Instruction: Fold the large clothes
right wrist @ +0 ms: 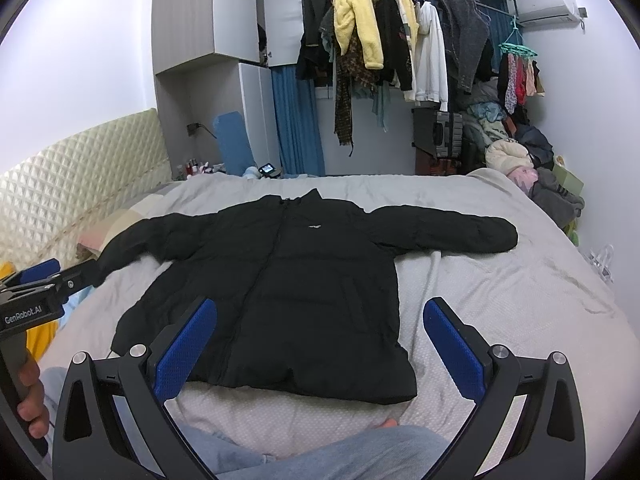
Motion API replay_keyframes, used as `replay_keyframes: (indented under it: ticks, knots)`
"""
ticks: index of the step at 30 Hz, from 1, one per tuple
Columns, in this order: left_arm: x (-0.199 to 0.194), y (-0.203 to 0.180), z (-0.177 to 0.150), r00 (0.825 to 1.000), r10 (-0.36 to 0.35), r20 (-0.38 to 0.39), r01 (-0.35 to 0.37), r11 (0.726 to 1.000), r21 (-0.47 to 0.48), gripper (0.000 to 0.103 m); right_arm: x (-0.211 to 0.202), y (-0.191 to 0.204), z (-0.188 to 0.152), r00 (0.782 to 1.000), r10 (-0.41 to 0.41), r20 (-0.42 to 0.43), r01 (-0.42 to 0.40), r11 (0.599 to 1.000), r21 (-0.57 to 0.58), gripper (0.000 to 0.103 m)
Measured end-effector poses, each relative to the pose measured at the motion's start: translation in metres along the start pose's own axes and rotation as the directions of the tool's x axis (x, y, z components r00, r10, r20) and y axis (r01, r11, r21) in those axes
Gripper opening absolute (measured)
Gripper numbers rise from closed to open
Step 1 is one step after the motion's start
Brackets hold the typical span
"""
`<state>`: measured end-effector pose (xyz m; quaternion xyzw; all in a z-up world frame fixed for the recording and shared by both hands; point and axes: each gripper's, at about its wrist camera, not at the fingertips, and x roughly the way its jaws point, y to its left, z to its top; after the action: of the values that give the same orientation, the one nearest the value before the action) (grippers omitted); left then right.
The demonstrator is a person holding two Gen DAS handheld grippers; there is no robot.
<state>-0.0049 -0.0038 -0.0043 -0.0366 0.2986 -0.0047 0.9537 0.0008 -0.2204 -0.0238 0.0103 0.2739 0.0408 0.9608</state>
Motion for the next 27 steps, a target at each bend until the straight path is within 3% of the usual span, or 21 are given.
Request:
replay_keyframes:
  ticks: [27]
  knots:
    - [0.0033, 0.0012, -0.0047, 1.000, 0.004, -0.007, -0.004, 1.000, -0.004, 0.103, 0.0035, 0.0011, -0.0008, 1.000, 0.003, -0.017, -0.003, 1.000, 0.009, 0.103]
